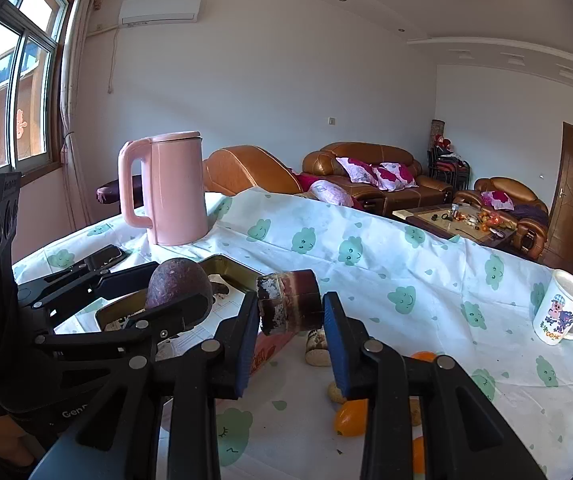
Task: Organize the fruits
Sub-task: 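Carry the cake roll with the right tool while the left tool carries the purple fruit over the tin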
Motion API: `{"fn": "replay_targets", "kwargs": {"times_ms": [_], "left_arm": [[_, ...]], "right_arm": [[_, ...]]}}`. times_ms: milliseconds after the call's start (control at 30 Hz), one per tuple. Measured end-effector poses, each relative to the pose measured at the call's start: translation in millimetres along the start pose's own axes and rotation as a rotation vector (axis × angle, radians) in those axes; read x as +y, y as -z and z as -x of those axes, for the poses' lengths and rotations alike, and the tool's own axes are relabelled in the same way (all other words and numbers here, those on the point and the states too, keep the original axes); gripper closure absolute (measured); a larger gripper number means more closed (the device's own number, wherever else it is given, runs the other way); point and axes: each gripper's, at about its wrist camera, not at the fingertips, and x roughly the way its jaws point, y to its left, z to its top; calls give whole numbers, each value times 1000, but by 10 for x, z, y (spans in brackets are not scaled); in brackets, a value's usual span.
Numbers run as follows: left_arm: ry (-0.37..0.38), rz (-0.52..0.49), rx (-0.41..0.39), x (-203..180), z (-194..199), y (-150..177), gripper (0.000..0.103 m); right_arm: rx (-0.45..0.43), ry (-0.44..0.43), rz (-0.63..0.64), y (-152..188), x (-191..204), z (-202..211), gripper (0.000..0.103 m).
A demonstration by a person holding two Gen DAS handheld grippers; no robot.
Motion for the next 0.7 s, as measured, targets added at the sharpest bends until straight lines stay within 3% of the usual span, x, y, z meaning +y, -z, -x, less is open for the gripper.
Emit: {"fn": "replay_targets", "kwargs": {"times_ms": [700], "left_arm": [[-78,44,96,613,-279,50,50]], "right_arm": [[121,-83,18,2,428,-765,69]]}}
